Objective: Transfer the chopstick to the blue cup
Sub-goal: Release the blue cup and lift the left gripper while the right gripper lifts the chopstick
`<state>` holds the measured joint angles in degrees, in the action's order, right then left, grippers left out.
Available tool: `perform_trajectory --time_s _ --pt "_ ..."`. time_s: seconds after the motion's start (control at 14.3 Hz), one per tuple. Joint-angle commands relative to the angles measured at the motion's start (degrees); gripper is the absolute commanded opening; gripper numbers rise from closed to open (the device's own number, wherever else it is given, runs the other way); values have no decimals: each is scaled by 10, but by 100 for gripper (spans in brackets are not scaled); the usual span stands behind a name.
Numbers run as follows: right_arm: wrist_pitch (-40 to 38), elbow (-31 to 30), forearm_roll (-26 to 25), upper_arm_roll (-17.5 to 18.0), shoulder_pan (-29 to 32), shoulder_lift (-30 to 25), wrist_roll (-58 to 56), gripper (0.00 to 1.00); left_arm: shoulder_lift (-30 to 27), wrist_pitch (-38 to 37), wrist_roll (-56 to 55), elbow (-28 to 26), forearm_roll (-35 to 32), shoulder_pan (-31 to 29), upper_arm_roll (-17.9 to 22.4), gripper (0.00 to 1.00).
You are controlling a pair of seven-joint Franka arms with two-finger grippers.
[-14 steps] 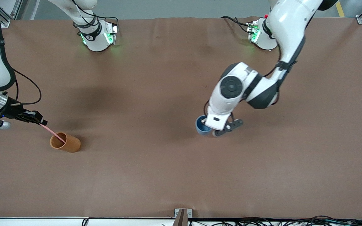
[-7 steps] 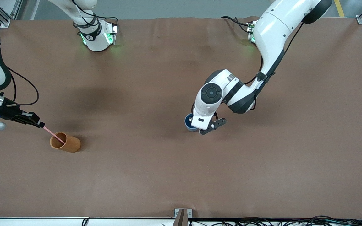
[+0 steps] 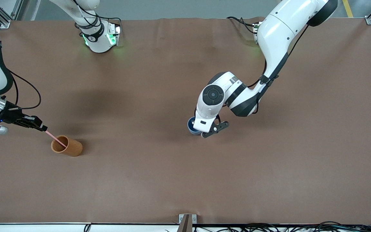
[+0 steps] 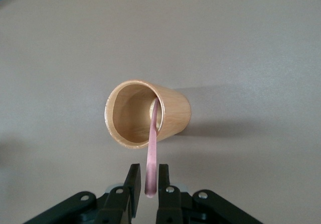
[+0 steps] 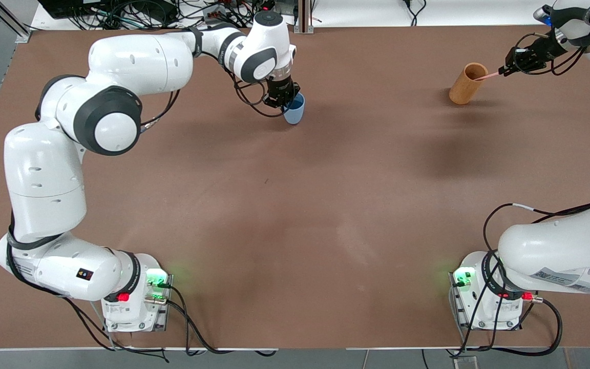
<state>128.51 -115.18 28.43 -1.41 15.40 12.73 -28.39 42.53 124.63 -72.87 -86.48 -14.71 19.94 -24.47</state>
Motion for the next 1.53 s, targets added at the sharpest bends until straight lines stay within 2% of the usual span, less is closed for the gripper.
perform_trajectory --time_s 0.0,0.14,0.21,0.42,0.63,0.7,0.84,0.91,1.12,1.33,1.47 --pt "-7 0 16 7 9 2 -12 21 11 0 -13 16 -16 1 -3 20" --pt "-10 0 16 7 8 2 -12 17 10 0 -10 15 -19 0 -3 92" --pt "-14 0 16 7 8 2 -12 11 3 0 -10 16 -22 -2 -3 100" --pt "-18 7 15 7 8 1 -7 3 -61 -59 11 10 -32 -44 -9 100" --pt "-48 42 15 7 8 -2 -3 2 -144 -137 137 12 -1 -73 -5 100" --pt "-86 60 14 6 9 -3 10 2 -167 -158 176 10 15 -77 12 100" --pt "-165 116 1 4 22 -5 40 2 -211 -195 299 10 72 -77 72 100" --pt "-206 144 -14 4 27 -5 51 2 -235 -211 359 10 101 -76 107 100" --pt "-350 250 -76 8 19 -14 168 2 -289 -274 501 11 125 -80 162 100" --pt "-439 352 -147 13 -43 -17 277 2 -343 -325 634 10 144 -93 209 100" --pt "-472 391 -195 12 -125 -23 376 2 -367 -353 690 10 160 -118 214 100"
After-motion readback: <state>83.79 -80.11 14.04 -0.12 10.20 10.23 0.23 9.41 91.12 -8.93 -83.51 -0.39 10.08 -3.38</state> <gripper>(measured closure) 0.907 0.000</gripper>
